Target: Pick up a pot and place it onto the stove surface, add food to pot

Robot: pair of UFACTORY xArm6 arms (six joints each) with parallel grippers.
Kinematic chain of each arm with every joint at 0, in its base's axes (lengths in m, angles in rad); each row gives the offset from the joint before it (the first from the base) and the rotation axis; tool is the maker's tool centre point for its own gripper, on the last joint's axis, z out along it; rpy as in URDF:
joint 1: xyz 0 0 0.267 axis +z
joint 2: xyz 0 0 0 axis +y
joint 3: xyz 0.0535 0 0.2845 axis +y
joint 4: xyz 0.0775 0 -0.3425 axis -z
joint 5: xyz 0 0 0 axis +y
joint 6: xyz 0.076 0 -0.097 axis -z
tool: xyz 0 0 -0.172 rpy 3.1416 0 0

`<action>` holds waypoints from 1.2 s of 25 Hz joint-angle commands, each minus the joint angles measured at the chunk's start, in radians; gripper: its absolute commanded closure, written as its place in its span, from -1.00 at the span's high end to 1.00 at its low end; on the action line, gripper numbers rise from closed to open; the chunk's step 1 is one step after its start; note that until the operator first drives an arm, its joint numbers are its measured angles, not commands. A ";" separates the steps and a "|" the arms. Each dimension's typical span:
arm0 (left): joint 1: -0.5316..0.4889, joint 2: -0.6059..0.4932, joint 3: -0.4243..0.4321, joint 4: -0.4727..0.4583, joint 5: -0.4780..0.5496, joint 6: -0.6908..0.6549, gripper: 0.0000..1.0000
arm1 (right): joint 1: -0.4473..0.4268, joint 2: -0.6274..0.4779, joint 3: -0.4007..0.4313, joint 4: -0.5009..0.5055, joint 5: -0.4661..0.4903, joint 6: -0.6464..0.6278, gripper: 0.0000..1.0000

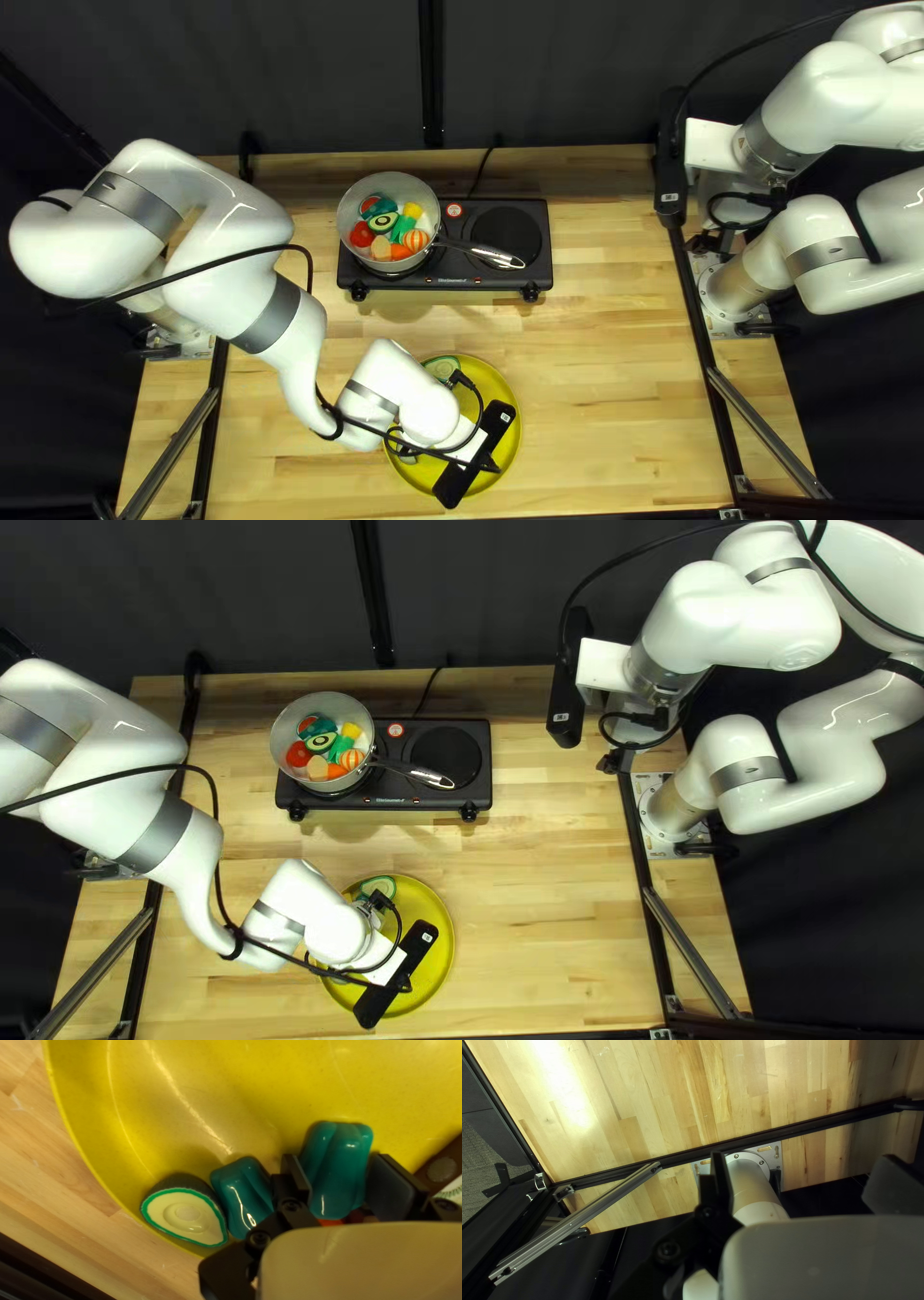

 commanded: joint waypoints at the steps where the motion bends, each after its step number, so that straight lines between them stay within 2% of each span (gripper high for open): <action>1: -0.004 -0.009 0.000 -0.002 0.006 -0.003 -1.00 | 0.000 0.000 0.000 0.000 0.000 0.000 1.00; 7: -0.003 -0.096 -0.006 -0.003 0.086 -0.008 -1.00 | 0.000 0.000 0.000 0.000 0.000 0.000 1.00; 11: 0.010 -0.174 0.035 0.000 0.115 0.009 -1.00 | 0.000 0.000 0.000 0.000 0.000 0.000 1.00; 14: 0.038 -0.274 0.088 0.001 0.165 0.034 -1.00 | 0.000 0.000 0.000 0.000 0.000 0.000 1.00; 18: 0.124 -0.460 0.198 -0.011 0.248 0.100 -1.00 | 0.000 0.000 0.000 0.000 0.000 0.000 1.00; 23: 0.241 -0.608 0.240 -0.037 0.376 0.175 -1.00 | 0.000 0.000 0.000 0.000 0.000 0.000 1.00; 26: 0.306 -0.656 0.248 -0.043 0.431 0.207 -1.00 | 0.000 0.000 0.000 0.000 0.000 0.000 1.00; 30: 0.444 -0.679 0.254 -0.042 0.476 0.295 -1.00 | 0.000 0.000 0.000 0.000 0.000 0.000 1.00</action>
